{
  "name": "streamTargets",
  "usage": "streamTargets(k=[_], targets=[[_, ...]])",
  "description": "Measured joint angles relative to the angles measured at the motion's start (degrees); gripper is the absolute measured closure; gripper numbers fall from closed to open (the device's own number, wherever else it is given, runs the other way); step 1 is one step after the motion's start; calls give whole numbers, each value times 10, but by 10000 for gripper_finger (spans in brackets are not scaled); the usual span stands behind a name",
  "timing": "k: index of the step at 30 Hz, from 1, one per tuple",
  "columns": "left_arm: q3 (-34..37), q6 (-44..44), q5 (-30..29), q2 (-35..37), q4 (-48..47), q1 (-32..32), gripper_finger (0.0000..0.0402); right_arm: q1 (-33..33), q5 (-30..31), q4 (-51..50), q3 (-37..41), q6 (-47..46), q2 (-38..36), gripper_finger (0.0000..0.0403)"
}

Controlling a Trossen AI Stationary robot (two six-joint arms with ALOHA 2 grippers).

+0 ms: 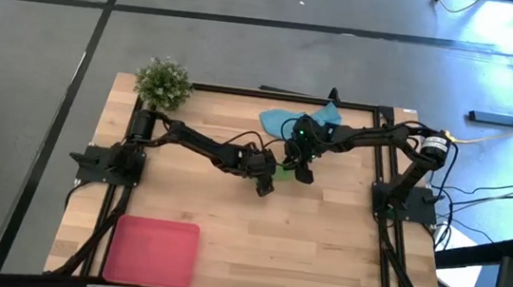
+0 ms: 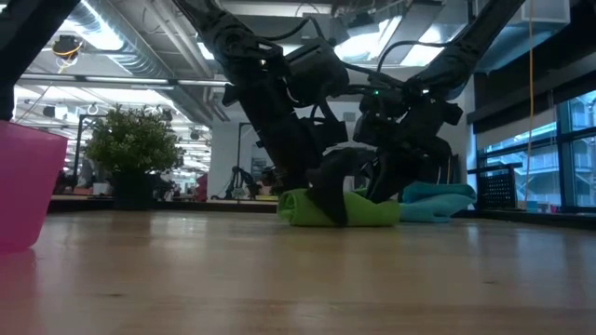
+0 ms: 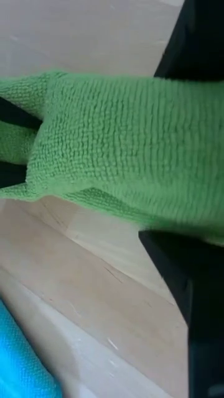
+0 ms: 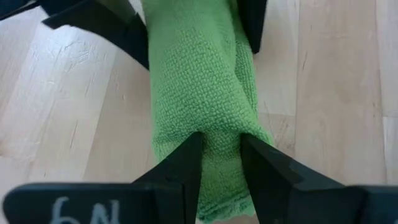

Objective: Roll microfiber towels into tight, uniform cylinder then place into a basket
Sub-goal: Put the folded microfiber green towel into the bin

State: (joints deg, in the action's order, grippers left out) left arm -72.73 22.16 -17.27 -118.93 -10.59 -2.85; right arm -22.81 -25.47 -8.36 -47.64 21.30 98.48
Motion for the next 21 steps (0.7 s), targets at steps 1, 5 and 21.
streamTargets(k=[1, 5, 21], targets=[[0, 0, 1, 0, 0, 0, 133, 0, 0, 0, 0, 0, 0, 288], [0, 1, 1, 0, -1, 0, 206, 0, 0, 0, 0, 0, 0, 288], [0, -4, 23, 1, -1, -2, 389, 0, 0, 0, 0, 0, 0, 288]])
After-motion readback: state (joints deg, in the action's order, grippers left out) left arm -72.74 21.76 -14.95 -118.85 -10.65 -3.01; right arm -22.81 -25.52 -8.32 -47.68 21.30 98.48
